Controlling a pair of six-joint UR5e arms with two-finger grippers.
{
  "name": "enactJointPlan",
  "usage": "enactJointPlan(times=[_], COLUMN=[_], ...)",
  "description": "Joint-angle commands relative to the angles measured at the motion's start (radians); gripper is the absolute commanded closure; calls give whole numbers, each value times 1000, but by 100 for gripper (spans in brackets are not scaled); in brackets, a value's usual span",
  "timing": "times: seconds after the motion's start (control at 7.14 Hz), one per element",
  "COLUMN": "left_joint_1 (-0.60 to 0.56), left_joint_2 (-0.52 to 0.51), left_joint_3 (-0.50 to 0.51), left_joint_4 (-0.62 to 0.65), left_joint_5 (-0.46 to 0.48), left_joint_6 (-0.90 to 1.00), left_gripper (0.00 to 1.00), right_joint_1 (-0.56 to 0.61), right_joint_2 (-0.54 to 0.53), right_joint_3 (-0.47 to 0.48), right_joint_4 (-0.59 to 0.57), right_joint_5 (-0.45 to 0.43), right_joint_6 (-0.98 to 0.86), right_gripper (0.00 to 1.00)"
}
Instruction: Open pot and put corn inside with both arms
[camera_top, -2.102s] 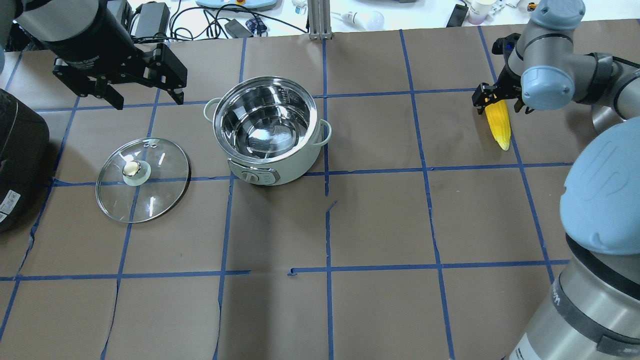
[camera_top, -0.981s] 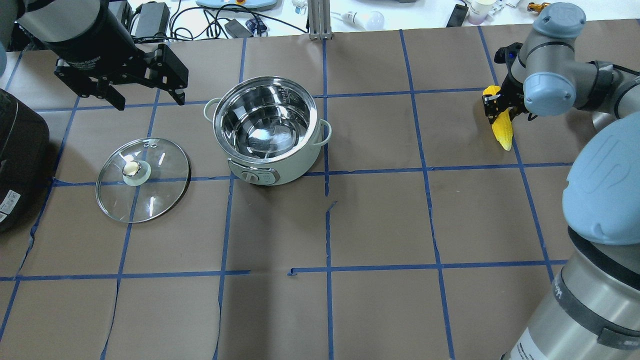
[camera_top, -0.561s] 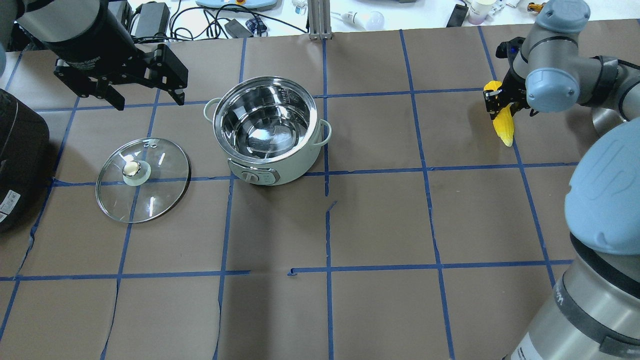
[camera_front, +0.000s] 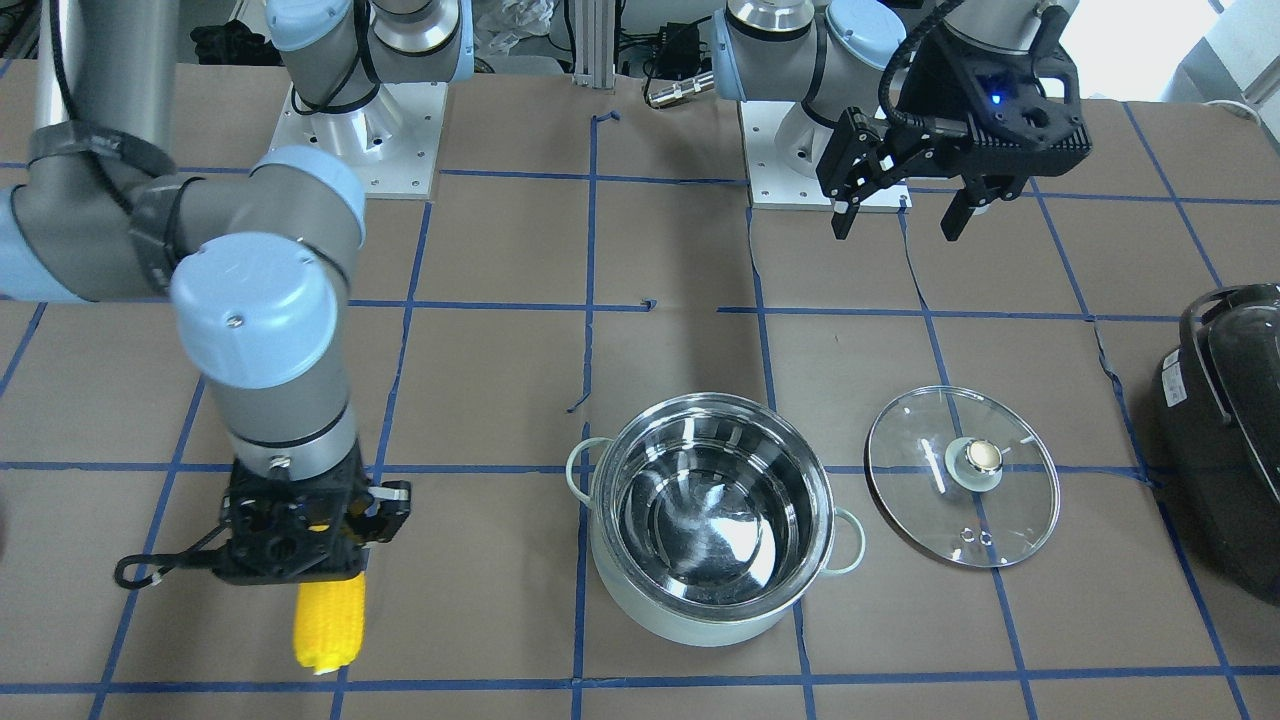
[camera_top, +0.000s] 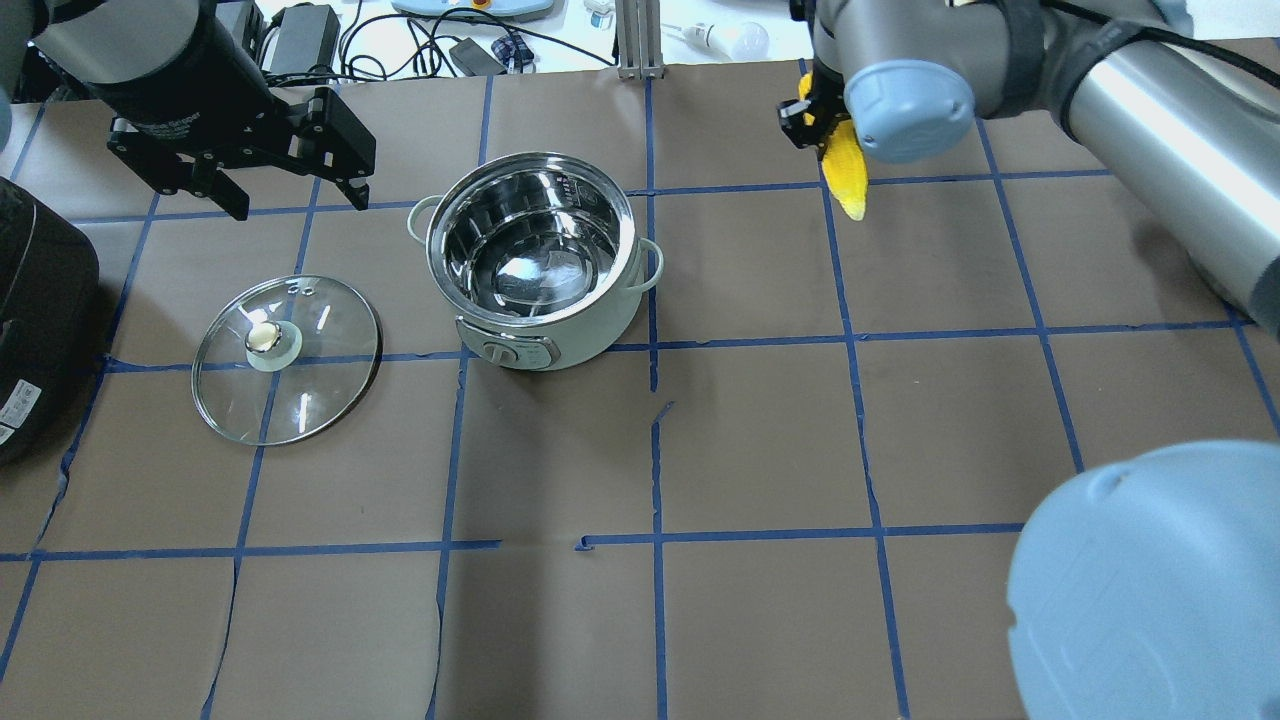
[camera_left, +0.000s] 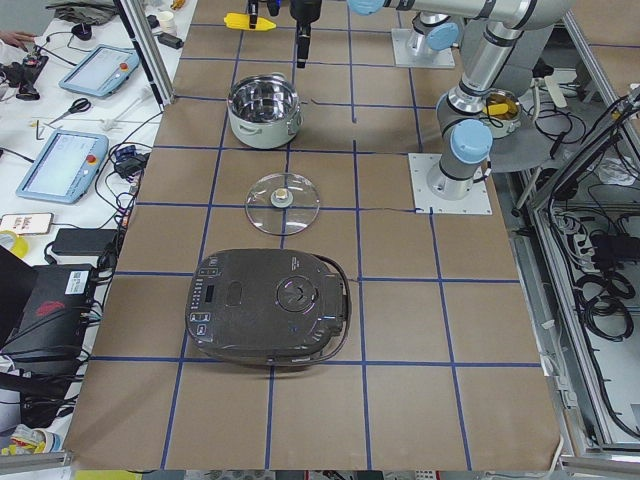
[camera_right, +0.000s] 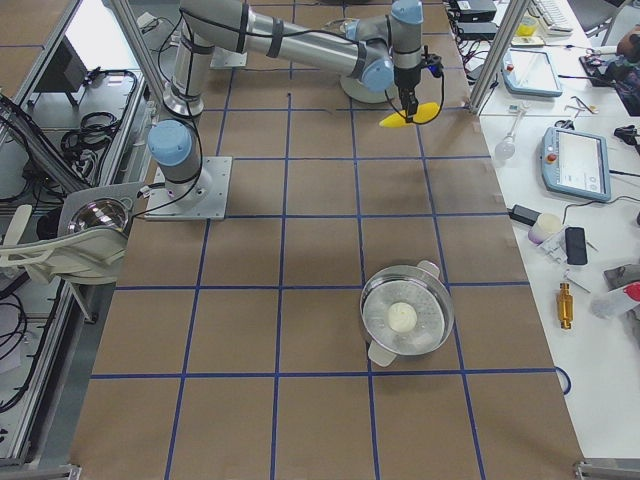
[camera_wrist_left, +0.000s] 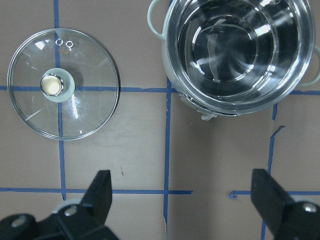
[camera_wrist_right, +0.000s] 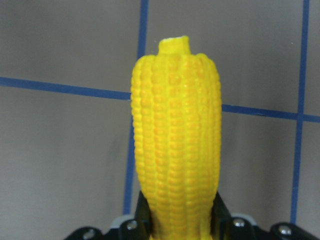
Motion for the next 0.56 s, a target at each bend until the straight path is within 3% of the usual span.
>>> enactJointPlan(times=[0.0,0.14,0.42], left_joint_1=[0,0,2], left_joint_2=[0,0,0], left_joint_3=[0,0,0], left_joint_4=[0,0,0], left_joint_5=[0,2,2], left_joint_6=[0,0,0], left_gripper=[0,0,0], right_joint_1=[158,214,325], right_joint_2=[18,40,119], right_joint_3=[-157,-163,-195], right_joint_4=[153,143,88], right_joint_5=[6,92,119], right_joint_6=[191,336,491], right_gripper=[100,100,100])
